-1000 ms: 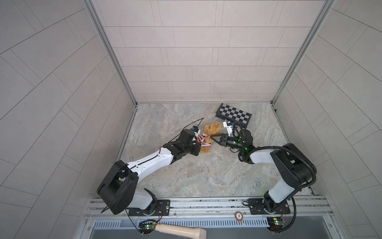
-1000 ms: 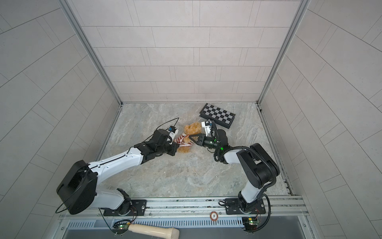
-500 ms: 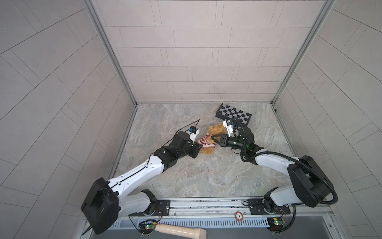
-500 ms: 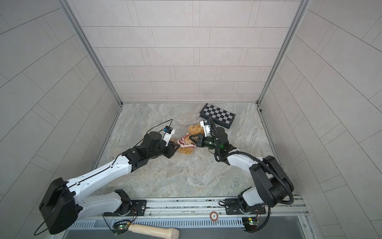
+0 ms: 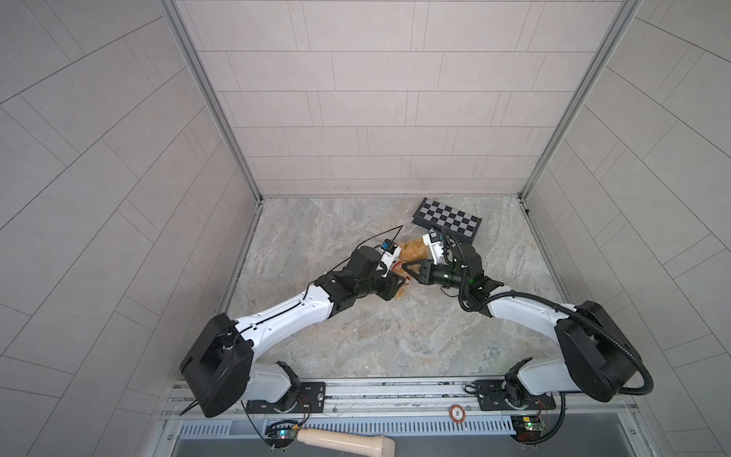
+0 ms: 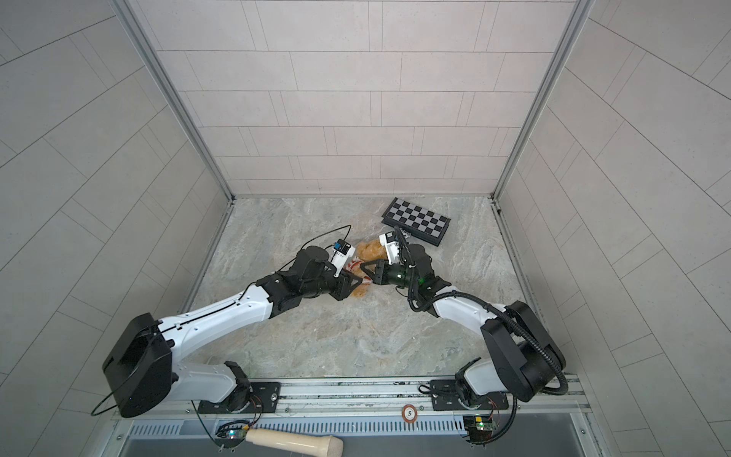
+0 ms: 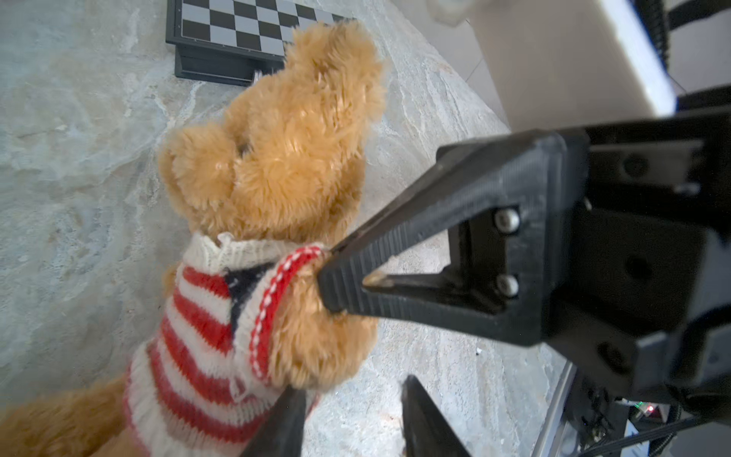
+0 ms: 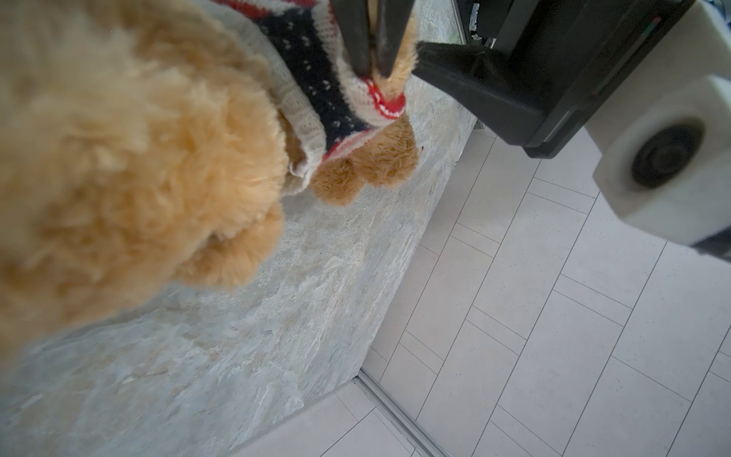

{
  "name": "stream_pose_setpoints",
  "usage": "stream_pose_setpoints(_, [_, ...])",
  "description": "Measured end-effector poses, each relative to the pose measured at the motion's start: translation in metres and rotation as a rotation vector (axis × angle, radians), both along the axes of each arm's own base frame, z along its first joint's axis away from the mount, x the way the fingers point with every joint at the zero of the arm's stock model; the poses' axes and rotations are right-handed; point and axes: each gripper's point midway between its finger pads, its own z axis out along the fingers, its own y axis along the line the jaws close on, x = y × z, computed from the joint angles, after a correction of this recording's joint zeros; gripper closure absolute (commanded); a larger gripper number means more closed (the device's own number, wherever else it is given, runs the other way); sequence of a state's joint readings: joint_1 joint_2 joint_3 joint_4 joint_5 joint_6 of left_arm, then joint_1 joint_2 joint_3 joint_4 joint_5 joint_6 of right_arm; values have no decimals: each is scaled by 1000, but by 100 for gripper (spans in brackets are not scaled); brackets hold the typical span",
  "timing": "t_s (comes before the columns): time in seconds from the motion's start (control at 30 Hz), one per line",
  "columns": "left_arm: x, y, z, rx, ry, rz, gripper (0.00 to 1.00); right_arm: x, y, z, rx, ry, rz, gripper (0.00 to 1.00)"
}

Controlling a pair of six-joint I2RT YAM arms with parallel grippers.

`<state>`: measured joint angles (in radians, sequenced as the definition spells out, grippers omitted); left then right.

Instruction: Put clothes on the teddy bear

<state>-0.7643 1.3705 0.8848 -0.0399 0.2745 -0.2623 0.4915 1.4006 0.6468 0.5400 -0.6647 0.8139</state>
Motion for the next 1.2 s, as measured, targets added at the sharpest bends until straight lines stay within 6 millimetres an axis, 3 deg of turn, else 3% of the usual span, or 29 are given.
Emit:
stream_pose_setpoints(0.37, [19, 6, -7, 96, -40, 59, 60, 2, 1, 7, 28, -4, -8, 100])
stream_pose_setpoints(0.77, [26, 8, -16, 129, -47, 80, 56, 0, 7, 3, 23, -4, -3, 100])
stream_pose_setpoints(1.03, [22, -2, -10, 45, -19, 24, 90, 4, 10, 9, 49, -27, -8, 100])
stream_pose_setpoints(1.13, [20, -3, -10, 20, -2, 11, 90, 4, 9, 8, 37, -34, -9, 100])
stream_pose_setpoints(1.2, [17, -4, -11, 3, 12, -3, 84, 2, 8, 7, 17, -41, -9, 100])
